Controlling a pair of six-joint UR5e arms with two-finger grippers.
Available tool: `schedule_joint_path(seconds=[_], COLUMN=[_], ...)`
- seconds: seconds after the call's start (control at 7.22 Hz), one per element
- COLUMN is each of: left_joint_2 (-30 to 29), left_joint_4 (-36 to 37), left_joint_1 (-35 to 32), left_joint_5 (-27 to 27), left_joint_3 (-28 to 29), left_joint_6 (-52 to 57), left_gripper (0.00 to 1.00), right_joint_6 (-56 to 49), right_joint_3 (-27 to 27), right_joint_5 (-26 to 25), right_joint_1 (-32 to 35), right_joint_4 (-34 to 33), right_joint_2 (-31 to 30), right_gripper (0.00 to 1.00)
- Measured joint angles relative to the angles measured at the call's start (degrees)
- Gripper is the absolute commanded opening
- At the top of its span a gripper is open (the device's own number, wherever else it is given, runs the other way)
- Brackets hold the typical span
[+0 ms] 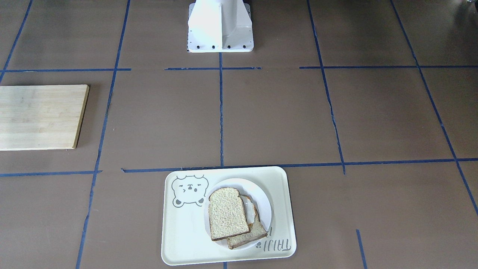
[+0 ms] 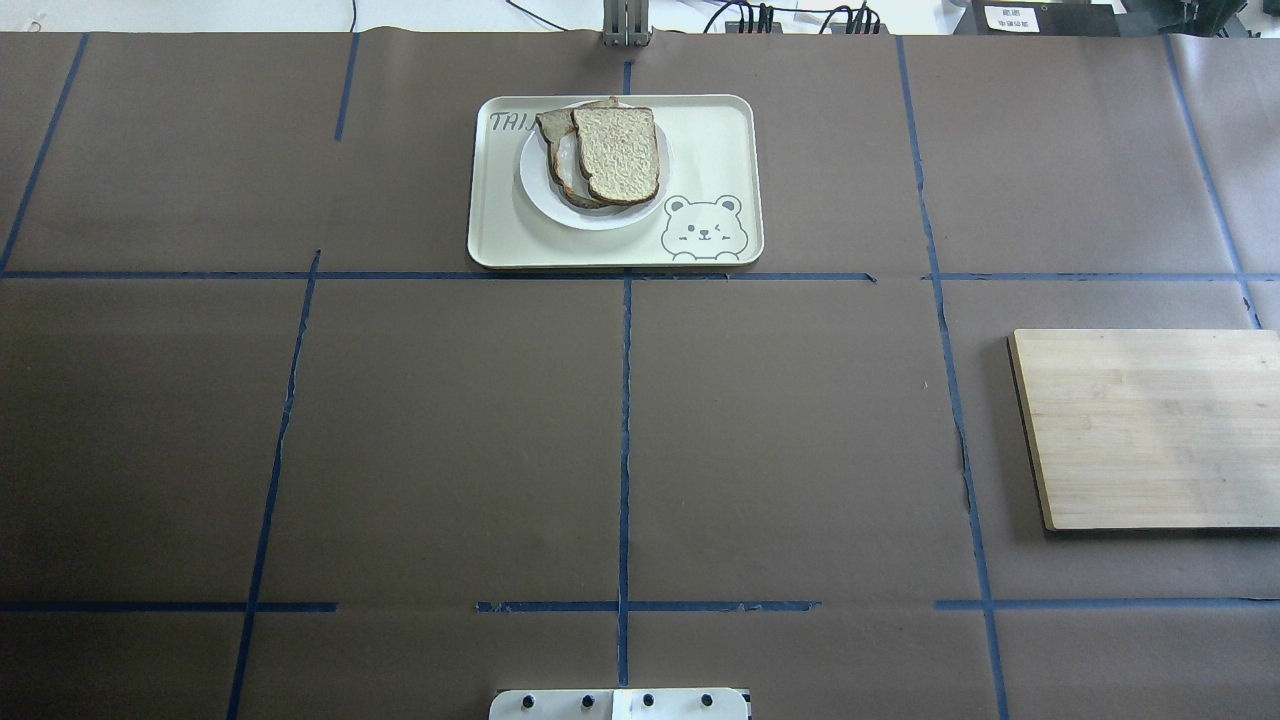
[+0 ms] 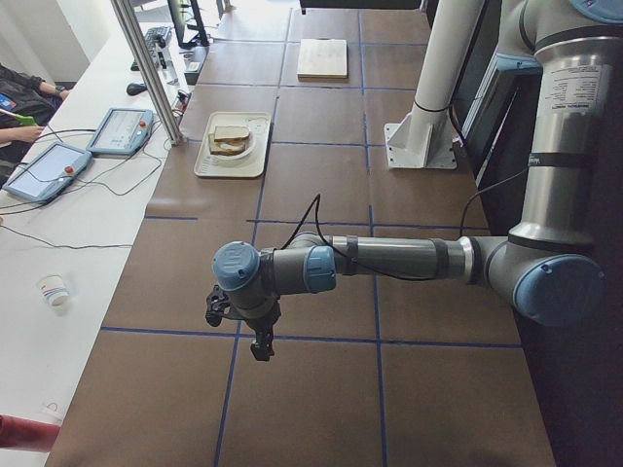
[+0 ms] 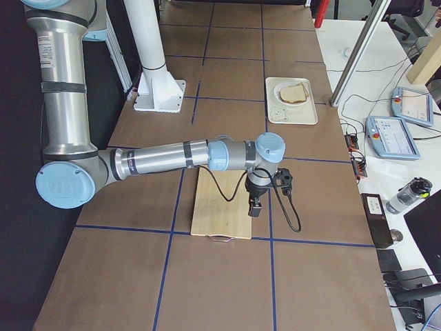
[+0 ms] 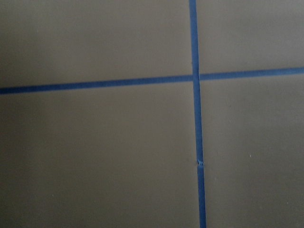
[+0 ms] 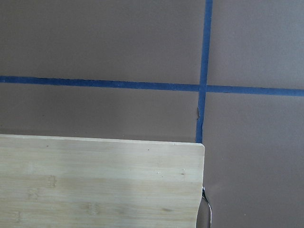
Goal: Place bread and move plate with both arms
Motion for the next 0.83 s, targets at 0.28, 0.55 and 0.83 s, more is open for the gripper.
schedule_joint_path(seconds=[0.28,0.55,0.83], left_joint_2=[0.25,0.29,0.29], left_joint_4=[-0.1,-0.1,-0.1], left_joint_1=[0.07,0.09,0.09], left_joint_5=[-0.09,-0.11,-0.11], left_joint_3=[-0.87,-1.5,-1.82], left_joint_6=[-0.04,-0.06,-0.06], left_gripper=[1.0,1.0,1.0], right_joint_6=[0.0,-1.57,-8.73], right_joint_3=[-1.16,-3.04,-4.2], right_joint_5=[1.01,1.31,1.06], right_joint_1=[1.32,3.12,5.32], right_joint_4=[-0.01,0.0,0.12], right_joint_2=[-0.01,-0.35,-2.89], right_gripper=[1.0,1.0,1.0])
